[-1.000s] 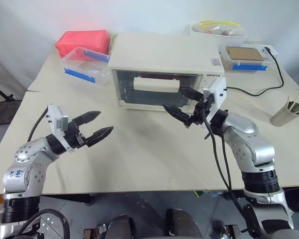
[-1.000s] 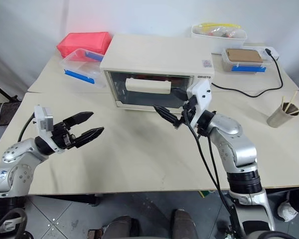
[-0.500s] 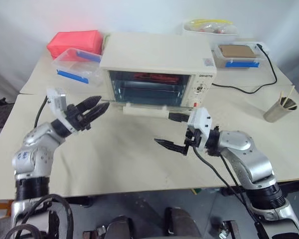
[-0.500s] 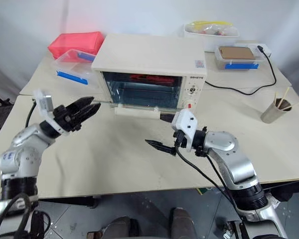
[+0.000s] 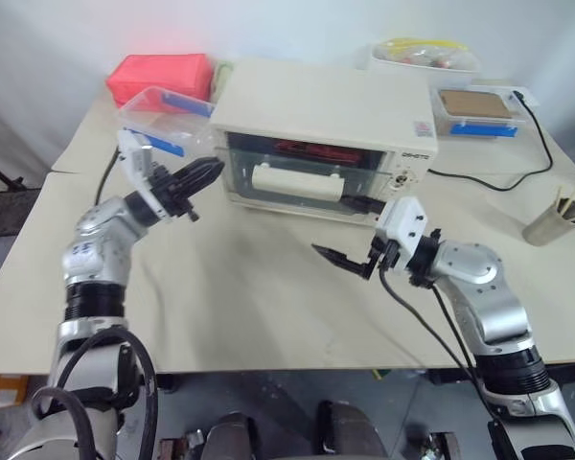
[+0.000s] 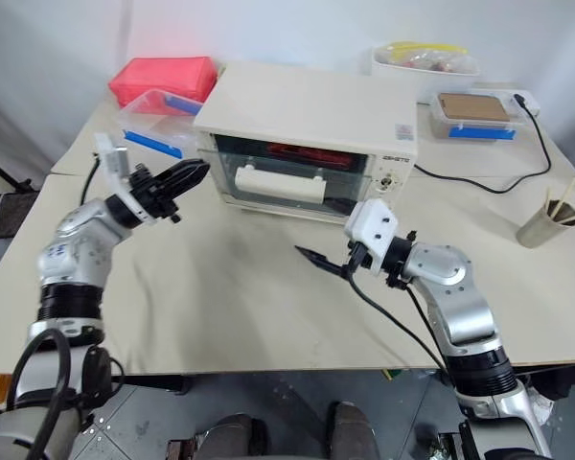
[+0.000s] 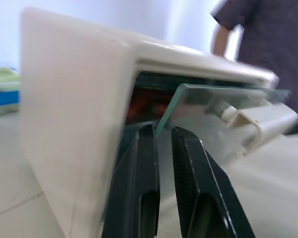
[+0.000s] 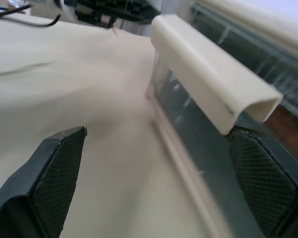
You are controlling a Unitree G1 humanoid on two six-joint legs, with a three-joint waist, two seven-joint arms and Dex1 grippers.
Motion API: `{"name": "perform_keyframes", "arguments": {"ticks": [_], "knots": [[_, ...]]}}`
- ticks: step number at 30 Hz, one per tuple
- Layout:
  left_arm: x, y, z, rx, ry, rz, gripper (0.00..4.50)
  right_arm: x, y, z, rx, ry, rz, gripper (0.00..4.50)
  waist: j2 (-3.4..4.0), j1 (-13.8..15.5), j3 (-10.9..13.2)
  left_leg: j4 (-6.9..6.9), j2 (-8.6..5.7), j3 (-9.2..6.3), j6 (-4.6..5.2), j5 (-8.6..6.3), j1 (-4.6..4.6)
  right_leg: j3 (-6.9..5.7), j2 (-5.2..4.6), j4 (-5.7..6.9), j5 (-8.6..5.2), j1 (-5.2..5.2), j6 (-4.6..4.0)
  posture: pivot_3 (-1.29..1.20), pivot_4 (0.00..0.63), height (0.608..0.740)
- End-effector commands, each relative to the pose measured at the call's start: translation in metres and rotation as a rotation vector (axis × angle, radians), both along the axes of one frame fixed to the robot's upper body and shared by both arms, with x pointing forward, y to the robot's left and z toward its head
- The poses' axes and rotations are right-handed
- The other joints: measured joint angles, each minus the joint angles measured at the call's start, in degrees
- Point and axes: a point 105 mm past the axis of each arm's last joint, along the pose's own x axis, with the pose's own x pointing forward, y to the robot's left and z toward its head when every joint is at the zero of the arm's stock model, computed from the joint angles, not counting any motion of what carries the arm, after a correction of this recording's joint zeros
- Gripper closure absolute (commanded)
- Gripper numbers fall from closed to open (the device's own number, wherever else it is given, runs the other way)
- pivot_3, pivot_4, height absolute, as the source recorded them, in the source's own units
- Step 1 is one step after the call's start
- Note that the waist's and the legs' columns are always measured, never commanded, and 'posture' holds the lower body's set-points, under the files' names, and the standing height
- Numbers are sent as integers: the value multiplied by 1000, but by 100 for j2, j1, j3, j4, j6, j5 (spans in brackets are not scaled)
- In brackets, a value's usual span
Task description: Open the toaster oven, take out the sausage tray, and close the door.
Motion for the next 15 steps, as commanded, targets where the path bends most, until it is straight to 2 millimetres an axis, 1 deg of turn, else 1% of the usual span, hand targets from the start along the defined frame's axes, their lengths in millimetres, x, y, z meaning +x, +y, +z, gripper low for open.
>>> {"name": "perform_keyframes", "arguments": {"ticks": [1,2,4,6,7,8,9,10,15], "knots": [[-12,14,-3,6,28,-11,4368,-7,5,7,10,-32,32,0,-1,-37,1,2,0,2,0,0,0,0,-1,0,0,0,0,0,150,740],[-13,18,-5,9,36,0,4368,-8,4,6,11,-31,31,0,-1,-74,1,5,1,4,0,0,0,0,-1,0,1,0,1,0,150,740],[-16,34,-15,41,79,64,3651,-8,4,5,25,-24,28,0,-1,-153,1,8,4,6,-3,2,6,2,-2,6,1,2,2,0,150,740],[-17,48,-18,45,85,127,3108,-7,6,5,34,-21,35,0,2,-193,3,6,11,14,-5,3,17,8,2,13,1,1,1,0,150,740],[-17,52,-18,40,79,146,2772,-8,7,5,36,-21,39,0,1,-188,6,5,17,13,-8,5,16,7,5,14,1,1,1,0,150,740],[-18,53,-16,35,72,146,2500,-7,7,5,36,-21,41,0,-1,-169,7,5,21,12,-10,6,15,4,9,14,0,0,1,0,150,740],[-19,52,-15,33,73,129,2131,-7,7,5,35,-22,43,0,-4,-147,9,5,21,10,-10,6,14,4,9,14,0,0,0,0,150,740],[-21,53,-14,36,72,124,1948,-7,7,5,34,-22,45,0,-4,-133,8,6,21,10,-10,6,12,4,8,13,0,0,0,0,150,740],[-22,61,-9,-5,97,113,1948,-7,5,3,22,-20,50,0,-5,-100,9,8,12,11,-6,4,8,4,-1,9,1,0,1,0,150,740]]}}
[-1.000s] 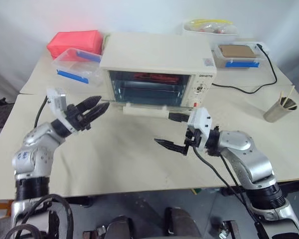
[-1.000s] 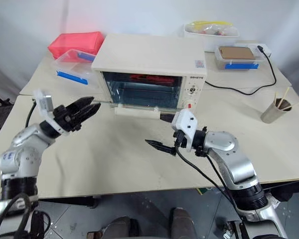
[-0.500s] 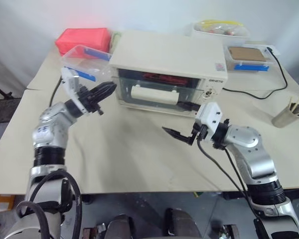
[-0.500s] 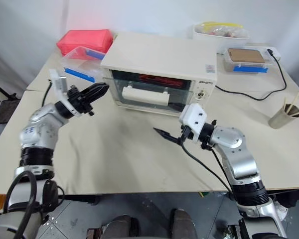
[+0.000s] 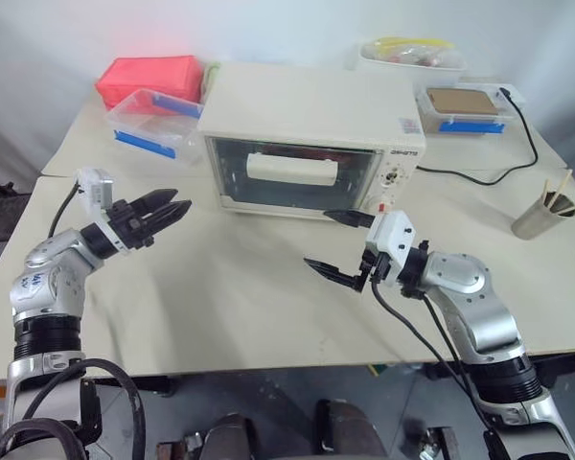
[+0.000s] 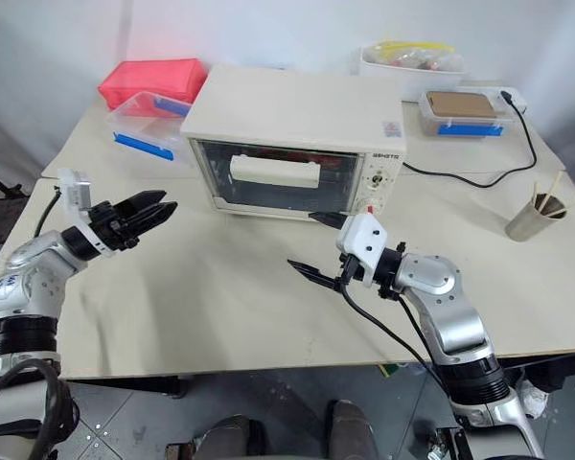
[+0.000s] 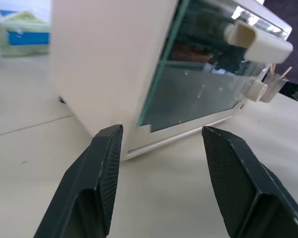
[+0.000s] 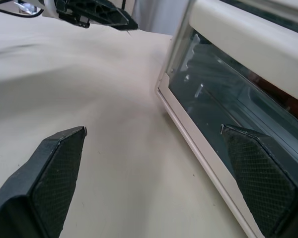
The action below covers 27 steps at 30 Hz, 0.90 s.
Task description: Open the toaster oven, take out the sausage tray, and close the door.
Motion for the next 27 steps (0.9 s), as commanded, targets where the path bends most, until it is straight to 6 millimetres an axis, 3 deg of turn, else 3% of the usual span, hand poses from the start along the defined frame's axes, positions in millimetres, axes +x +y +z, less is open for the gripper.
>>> {"name": "perform_keyframes", "arguments": {"ticks": [1,6,10,13,14,21,27], "knots": [[-2,5,18,-25,-44,-13,1948,-1,-2,9,22,-34,9,0,0,-5,0,0,0,0,0,0,0,0,0,0,0,0,0,0,150,740],[-7,3,17,-44,-23,-51,1948,8,-8,21,122,20,-55,0,0,-22,0,0,1,0,0,0,0,0,2,3,0,-1,0,0,150,740],[-16,-7,14,26,-47,-113,1085,20,-12,35,180,39,-105,0,1,-40,0,0,2,3,0,0,0,1,3,4,0,-4,0,0,150,740],[-26,-15,9,101,-97,-163,132,24,-9,48,220,25,-97,0,1,-38,1,-2,3,4,-1,0,0,1,4,4,0,-6,0,0,150,740],[-27,-16,6,104,-93,-169,59,25,-7,53,234,20,-87,0,1,-37,0,-2,3,4,-1,0,0,2,3,6,0,-6,0,0,150,740],[-28,-13,-2,88,-69,-132,59,14,14,58,214,0,23,0,2,-32,1,-1,2,6,0,0,-4,4,1,5,0,-9,0,0,150,740],[-24,-4,0,39,-52,-71,59,-1,22,42,144,28,98,0,2,-51,1,-3,4,8,-1,0,-11,4,3,9,0,-22,0,0,150,740]]}}
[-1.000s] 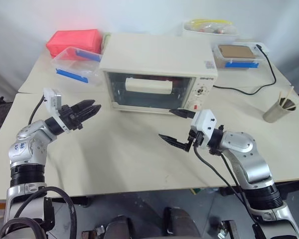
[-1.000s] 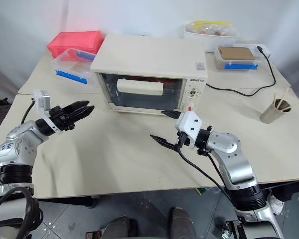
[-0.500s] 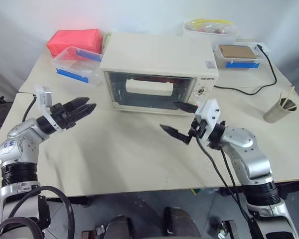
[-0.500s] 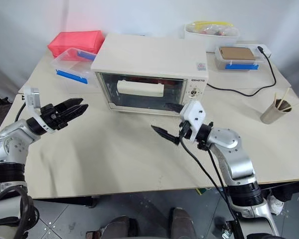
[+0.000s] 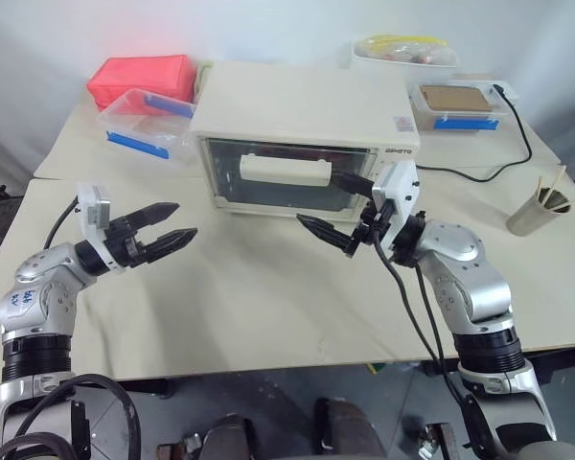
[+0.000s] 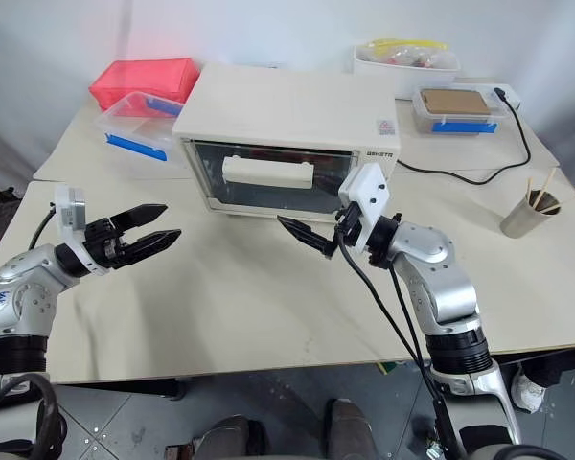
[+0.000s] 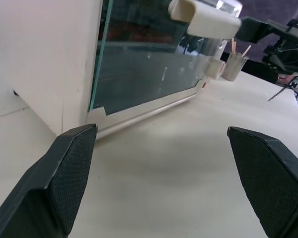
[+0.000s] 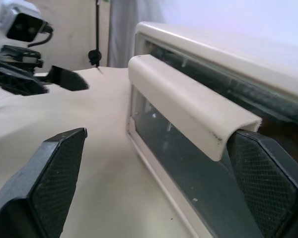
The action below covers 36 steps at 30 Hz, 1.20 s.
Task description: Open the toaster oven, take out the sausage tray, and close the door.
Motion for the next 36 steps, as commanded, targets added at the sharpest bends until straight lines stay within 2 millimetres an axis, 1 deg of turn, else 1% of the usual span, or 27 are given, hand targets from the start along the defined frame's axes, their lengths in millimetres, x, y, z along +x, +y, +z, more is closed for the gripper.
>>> {"name": "perform_keyframes", "arguments": {"ticks": [1,4,6,7,8,9,10,12,13,14,15,17,19,22,24,27,33,35,36], "knots": [[5,11,20,-72,-39,76,59,-25,10,-2,-63,-60,116,0,0,9,0,0,0,0,0,0,-2,0,0,2,0,-3,0,0,150,740],[15,17,44,-201,-57,105,59,-37,5,-24,-193,-125,150,0,-4,25,-2,5,-1,-2,0,0,-19,-1,-2,2,0,-14,0,0,150,740],[21,19,55,-246,-66,119,59,-38,1,-32,-227,-143,146,0,-5,30,-2,21,-1,-4,0,0,-46,-2,-2,8,1,-35,2,0,150,740],[26,17,57,-245,-65,124,436,-39,-1,-36,-246,-158,144,0,-5,30,-2,25,-3,-3,1,0,-46,-2,-4,14,1,-36,2,0,150,740],[30,16,58,-241,-63,128,507,-39,-2,-38,-257,-168,143,0,-5,30,-2,28,-4,-4,0,0,-47,-2,-4,17,1,-36,2,0,150,740],[32,12,58,-223,-70,117,733,-39,-3,-40,-268,-178,139,0,-5,31,-2,31,-6,-4,1,0,-46,-1,-6,23,1,-36,2,0,150,740],[36,6,57,-208,-67,104,1053,-38,-4,-40,-274,-191,132,0,-5,24,-2,36,-6,-5,0,0,-46,-2,-4,26,1,-36,2,0,150,740],[45,-13,53,-154,-75,57,1628,-35,-5,-40,-275,-207,119,0,-6,29,-2,37,-6,-4,0,0,-45,-1,-4,31,1,-37,2,0,150,740],[48,-27,50,-122,-79,14,1908,-33,-5,-40,-279,-216,115,0,-6,30,-1,41,-6,-5,0,0,-46,-2,-2,32,1,-37,2,0,150,740],[49,-35,49,-101,-84,-17,2113,-33,-6,-40,-282,-221,113,0,-6,33,-1,43,-6,-4,0,0,-47,-2,-2,32,1,-37,2,0,150,740],[50,-43,47,-91,-84,-52,2579,-32,-6,-40,-287,-229,108,0,-6,31,-1,47,-6,-4,0,0,-50,-2,-2,34,1,-37,2,0,150,740],[48,-56,46,-86,-87,-120,2992,-31,-7,-41,-290,-235,102,0,-8,30,0,49,-6,-4,1,0,-51,-2,-2,33,1,-37,2,0,150,740],[46,-61,46,-86,-89,-159,3543,-30,-7,-41,-291,-238,99,0,-7,24,0,47,-6,-5,0,0,-51,-3,-1,33,1,-39,2,0,150,740],[50,-73,32,-32,-75,-184,4461,-32,-14,-45,-296,-233,70,0,-7,28,0,48,-5,-5,1,0,-50,-3,-1,35,1,-39,2,0,150,740],[49,-78,26,-18,-67,-215,4493,-35,-19,-50,-304,-224,52,0,-7,43,0,50,-5,-6,1,0,-50,-3,-1,35,1,-37,2,0,150,740],[42,-80,11,45,-50,-276,4493,-47,-40,-66,-332,-189,-28,0,-9,102,1,61,-7,-10,5,-2,-58,-4,-4,36,1,-36,3,0,150,740],[35,-69,-19,170,-57,-285,4493,-85,-96,-98,-368,-64,-268,0,-10,189,2,64,-7,-8,8,-5,-58,-3,-3,34,1,-36,3,0,150,740],[33,-65,-28,181,-50,-270,4493,-94,-119,-100,-380,-40,-395,0,-10,190,2,72,-7,-8,8,-5,-58,-1,-3,41,2,-36,3,0,150,740],[32,-63,-32,182,-47,-262,4317,-97,-127,-96,-383,-46,-447,0,-10,187,2,74,-7,-9,8,-5,-54,0,-4,43,2,-32,3,0,150,740]]}}
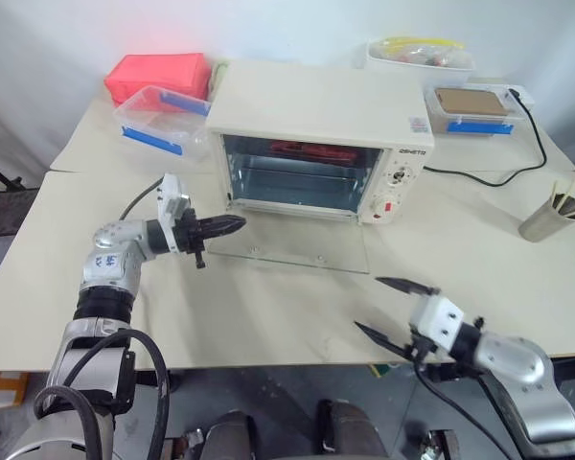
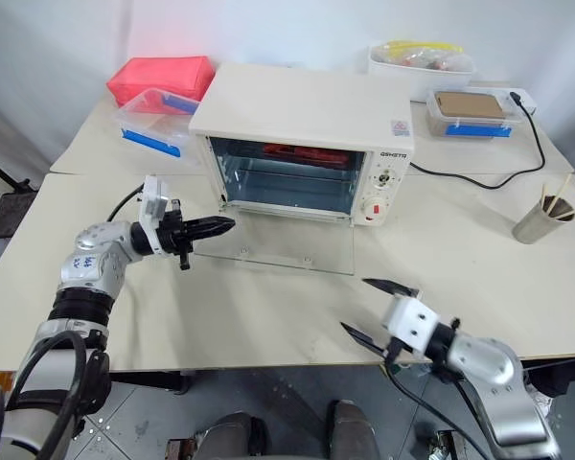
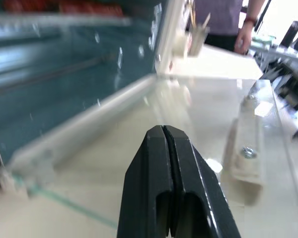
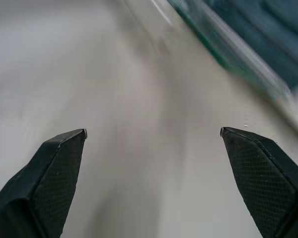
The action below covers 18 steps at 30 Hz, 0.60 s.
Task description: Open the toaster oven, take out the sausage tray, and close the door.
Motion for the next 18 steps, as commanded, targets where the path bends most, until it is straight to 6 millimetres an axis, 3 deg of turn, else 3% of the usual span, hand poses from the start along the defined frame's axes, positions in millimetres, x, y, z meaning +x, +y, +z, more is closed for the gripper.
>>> {"name": "perform_keyframes", "arguments": {"ticks": [1,6,7,10,14,18], "knots": [[-3,8,-6,23,-28,19,4106,-5,-24,28,-30,-128,-143,0,0,-12,0,3,0,0,0,0,0,0,0,1,0,0,0,0,150,740],[-8,13,-13,2,-57,90,2746,24,-28,60,-139,-199,-357,0,0,-94,0,13,7,3,-2,1,12,16,1,18,3,-1,1,0,150,740],[-10,14,-13,-3,-61,96,2411,27,-19,64,-114,-192,-328,0,0,-76,0,15,8,-1,-2,2,10,16,0,34,1,-3,-2,0,150,740],[-16,18,-10,-27,-97,145,1436,40,25,85,-50,-254,-160,0,0,-72,0,13,9,-3,-2,1,8,14,2,35,-1,-5,-6,0,150,740],[-35,28,3,-102,-138,242,185,71,88,100,-58,-362,-14,0,-2,-182,-1,13,9,-3,-1,1,4,13,0,36,-1,-10,-6,0,150,740],[-55,38,7,-120,-163,345,22,100,135,108,-125,-481,44,0,0,-190,0,10,12,-6,-1,1,1,11,-1,37,-2,-13,-8,0,150,740]]}}
